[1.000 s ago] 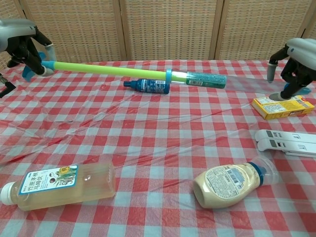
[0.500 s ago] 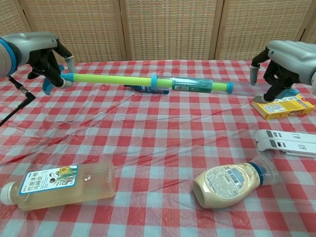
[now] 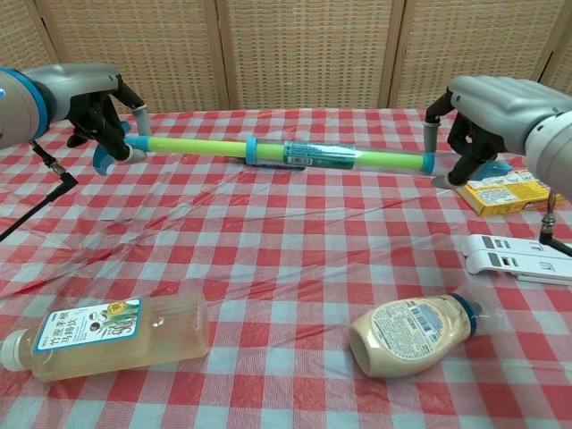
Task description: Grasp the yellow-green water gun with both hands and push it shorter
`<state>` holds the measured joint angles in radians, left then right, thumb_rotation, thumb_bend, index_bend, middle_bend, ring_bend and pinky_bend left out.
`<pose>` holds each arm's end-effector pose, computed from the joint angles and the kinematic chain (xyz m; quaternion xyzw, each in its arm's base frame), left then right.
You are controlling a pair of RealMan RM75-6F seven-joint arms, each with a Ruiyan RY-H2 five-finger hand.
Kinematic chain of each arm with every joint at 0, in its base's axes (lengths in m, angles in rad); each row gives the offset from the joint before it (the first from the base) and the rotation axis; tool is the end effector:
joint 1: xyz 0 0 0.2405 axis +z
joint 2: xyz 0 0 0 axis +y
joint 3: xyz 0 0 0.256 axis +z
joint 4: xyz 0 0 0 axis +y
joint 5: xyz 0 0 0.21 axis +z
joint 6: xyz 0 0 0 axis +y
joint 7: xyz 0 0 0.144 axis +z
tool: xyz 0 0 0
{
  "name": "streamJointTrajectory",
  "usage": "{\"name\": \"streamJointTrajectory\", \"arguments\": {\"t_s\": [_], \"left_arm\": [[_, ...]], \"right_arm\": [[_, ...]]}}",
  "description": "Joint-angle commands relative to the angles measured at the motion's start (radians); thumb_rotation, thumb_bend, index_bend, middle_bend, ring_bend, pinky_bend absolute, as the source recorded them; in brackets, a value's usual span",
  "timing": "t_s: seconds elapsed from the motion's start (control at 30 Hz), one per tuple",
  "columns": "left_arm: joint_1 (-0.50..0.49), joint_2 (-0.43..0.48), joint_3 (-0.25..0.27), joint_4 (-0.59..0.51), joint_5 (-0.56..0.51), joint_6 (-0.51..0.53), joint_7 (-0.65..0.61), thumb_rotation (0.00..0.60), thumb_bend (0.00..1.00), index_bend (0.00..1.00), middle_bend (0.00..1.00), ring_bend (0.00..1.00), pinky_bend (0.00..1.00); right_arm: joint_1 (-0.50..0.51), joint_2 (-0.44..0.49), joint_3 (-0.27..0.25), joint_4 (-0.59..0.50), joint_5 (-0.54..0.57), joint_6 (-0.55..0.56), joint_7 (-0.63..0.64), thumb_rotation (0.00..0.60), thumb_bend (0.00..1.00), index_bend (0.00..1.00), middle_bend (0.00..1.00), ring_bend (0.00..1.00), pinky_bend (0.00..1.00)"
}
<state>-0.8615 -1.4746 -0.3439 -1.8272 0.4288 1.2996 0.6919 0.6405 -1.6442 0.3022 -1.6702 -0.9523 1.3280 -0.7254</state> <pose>-0.1081 0.3504 0.0348 -0.6065 -0.5030 -0.3336 0.5175 -0.1280 -0.3243 0.0120 0.6315 -0.3795 0.3924 0.5507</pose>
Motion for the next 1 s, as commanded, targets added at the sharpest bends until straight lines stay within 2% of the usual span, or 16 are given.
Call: {"name": "streamJointTrajectory", "arguments": {"t_s": [0.03, 0.37, 1.0], "left_arm": [[-0.005, 0.004, -0.006, 0.019, -0.008, -0.024, -0.009, 0.6, 0.69, 0.85, 0.95, 0.89, 0.79], [-0.023, 0.007, -0.01, 0.064, -0.021, -0.08, -0.025, 0.6, 0.69, 0.85, 0.95, 0.89, 0.79], [-0.057, -0.017, -0.007, 0.079, -0.032, -0.095, -0.034, 0.6, 0.69, 0.85, 0.95, 0.89, 0.79]], "right_arm": [[0.018, -0.018, 0.01, 0.008, 0.013, -0.001, -0.02, 0.6, 0.43, 0.64, 1.0, 1.0, 0.65], [0.061, -0.058, 0.027, 0.024, 0.037, 0.003, -0.066, 0.6, 0.43, 0.65, 1.0, 1.0, 0.65], [0.099, -0.095, 0.02, 0.013, 0.038, 0.019, -0.102, 0.6, 0.43, 0.65, 1.0, 1.0, 0.65]]}}
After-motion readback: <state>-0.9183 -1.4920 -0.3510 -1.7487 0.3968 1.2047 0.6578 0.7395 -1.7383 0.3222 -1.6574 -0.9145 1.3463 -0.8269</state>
